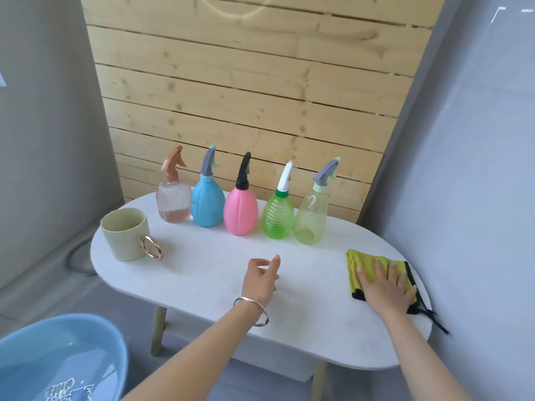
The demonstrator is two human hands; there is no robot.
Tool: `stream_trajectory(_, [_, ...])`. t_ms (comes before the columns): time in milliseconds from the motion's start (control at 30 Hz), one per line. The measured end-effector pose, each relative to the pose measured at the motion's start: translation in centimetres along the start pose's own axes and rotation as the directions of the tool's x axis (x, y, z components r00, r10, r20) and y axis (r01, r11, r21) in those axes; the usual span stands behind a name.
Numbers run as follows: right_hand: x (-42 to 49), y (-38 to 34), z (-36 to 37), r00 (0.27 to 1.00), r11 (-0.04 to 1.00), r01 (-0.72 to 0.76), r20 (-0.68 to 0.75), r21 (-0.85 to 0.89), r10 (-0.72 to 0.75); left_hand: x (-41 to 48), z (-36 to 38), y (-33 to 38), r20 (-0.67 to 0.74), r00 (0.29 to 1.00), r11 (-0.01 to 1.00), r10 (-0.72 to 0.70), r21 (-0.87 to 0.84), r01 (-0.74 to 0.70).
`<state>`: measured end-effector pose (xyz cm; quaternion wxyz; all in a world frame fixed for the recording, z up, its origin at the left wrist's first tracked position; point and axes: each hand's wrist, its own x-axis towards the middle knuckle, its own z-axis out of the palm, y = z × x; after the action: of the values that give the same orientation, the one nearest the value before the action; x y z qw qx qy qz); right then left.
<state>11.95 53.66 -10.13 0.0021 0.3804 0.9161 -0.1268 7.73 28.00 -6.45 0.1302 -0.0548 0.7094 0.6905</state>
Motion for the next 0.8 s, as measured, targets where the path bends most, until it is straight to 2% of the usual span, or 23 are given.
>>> stream_trajectory(133, [1.3,-0.1,-0.2,0.998,0.998,-0.067,0.013,0.018,0.067,0.2,-0.2,0.1,-0.015,1.0,1.0,-0.007,0.012,0.008])
stream_trajectory(200, [1.0,-0.4,-0.3,0.997,0.991,-0.067,-0.026,0.115,0.071,0.2,-0.4,0.3,-0.013,1.0,1.0,-0.02,0.009,0.021])
stream_trajectory(233, [0.6,-0.9,-0.4,0.994,0.979,-0.032,-0.094,0.203,0.052,0.2,-0.7,0.4,-0.012,1.0,1.0,-0.024,0.012,0.024])
stream_trajectory(267, [-0.1,-1.6,-0.5,0.979,0.954,0.059,-0.202,0.293,0.001,0.3,-0.9,0.6,-0.012,1.0,1.0,-0.026,0.018,0.026])
stream_trajectory(333, [-2.1,-4.3,-1.1,0.885,0.844,0.364,-0.429,0.394,-0.181,0.7,-1.7,1.1,-0.026,1.0,0.999,-0.013,0.031,0.014])
stream_trajectory(367, [-3.1,-6.1,-1.5,0.834,0.757,0.49,-0.484,0.432,-0.263,0.9,-2.2,1.3,-0.039,0.999,0.999,-0.004,0.032,0.006])
stream_trajectory(433, [-4.7,-10.3,-2.8,0.802,0.582,0.594,-0.467,0.556,-0.372,1.4,-3.1,1.9,-0.07,0.998,1.0,0.008,0.029,-0.006])
stream_trajectory(500, [-5.3,-14.5,-3.8,0.796,0.461,0.597,-0.416,0.656,-0.439,1.8,-3.8,2.5,-0.095,0.995,0.999,0.021,0.027,-0.019])
stream_trajectory(567, [-4.8,-18.1,-4.7,0.822,0.416,0.547,-0.371,0.727,-0.432,2.1,-4.2,3.0,-0.104,0.994,0.999,0.035,0.033,-0.032])
stream_trajectory(700, [-2.8,-23.2,-5.7,0.932,0.53,0.336,-0.195,0.779,-0.304,2.6,-4.2,3.8,-0.103,0.994,0.999,0.049,0.023,-0.047])
stream_trajectory(800, [-1.0,-24.6,-4.4,0.967,0.546,0.231,-0.127,0.805,-0.221,2.6,-4.0,3.9,-0.092,0.995,0.999,0.05,0.019,-0.049])
